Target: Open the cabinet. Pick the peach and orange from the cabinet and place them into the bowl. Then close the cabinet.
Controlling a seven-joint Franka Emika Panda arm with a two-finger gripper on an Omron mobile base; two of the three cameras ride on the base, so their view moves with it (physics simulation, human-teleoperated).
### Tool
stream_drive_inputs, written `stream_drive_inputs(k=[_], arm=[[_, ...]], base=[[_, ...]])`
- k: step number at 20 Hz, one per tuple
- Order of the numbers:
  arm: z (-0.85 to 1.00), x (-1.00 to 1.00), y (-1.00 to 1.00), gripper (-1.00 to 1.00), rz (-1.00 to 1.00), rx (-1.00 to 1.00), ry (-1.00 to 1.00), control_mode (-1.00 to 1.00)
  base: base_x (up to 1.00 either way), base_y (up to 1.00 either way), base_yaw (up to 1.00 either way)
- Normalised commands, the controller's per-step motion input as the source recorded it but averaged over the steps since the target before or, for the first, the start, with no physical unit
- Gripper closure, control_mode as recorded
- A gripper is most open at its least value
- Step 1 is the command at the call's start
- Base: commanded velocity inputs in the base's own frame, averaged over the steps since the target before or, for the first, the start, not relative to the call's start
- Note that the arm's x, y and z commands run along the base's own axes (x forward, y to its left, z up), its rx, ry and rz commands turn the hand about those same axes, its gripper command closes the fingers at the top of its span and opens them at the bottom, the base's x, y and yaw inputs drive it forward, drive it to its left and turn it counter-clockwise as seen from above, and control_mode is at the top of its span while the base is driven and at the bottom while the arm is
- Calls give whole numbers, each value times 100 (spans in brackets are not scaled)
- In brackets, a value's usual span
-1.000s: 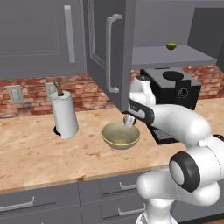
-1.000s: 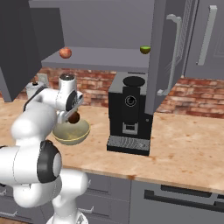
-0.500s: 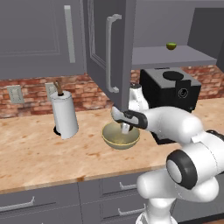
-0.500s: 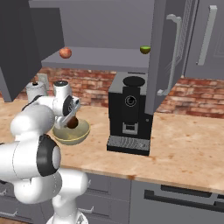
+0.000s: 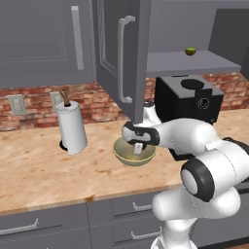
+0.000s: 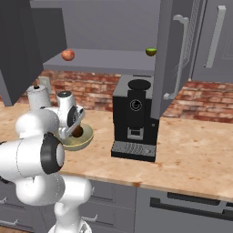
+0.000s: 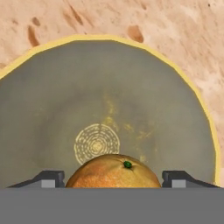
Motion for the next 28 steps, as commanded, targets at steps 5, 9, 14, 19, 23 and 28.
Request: stream_drive_inputs(k=[5, 9, 14, 19, 23, 28], arm=[[-19, 46, 0, 100, 0, 0, -3, -100], [-21, 51, 0, 100, 0, 0, -4, -100], [-19, 36, 0, -100, 0, 0, -5, -100], [0, 0, 0, -100, 0, 0, 0, -100], [0, 0, 0, -100, 0, 0, -4, -100], [25, 0, 0, -100, 0, 0, -11, -100]], base=[[0, 0, 0], [0, 0, 0], [0, 0, 0], [0, 0, 0], [0, 0, 0], [0, 0, 0]])
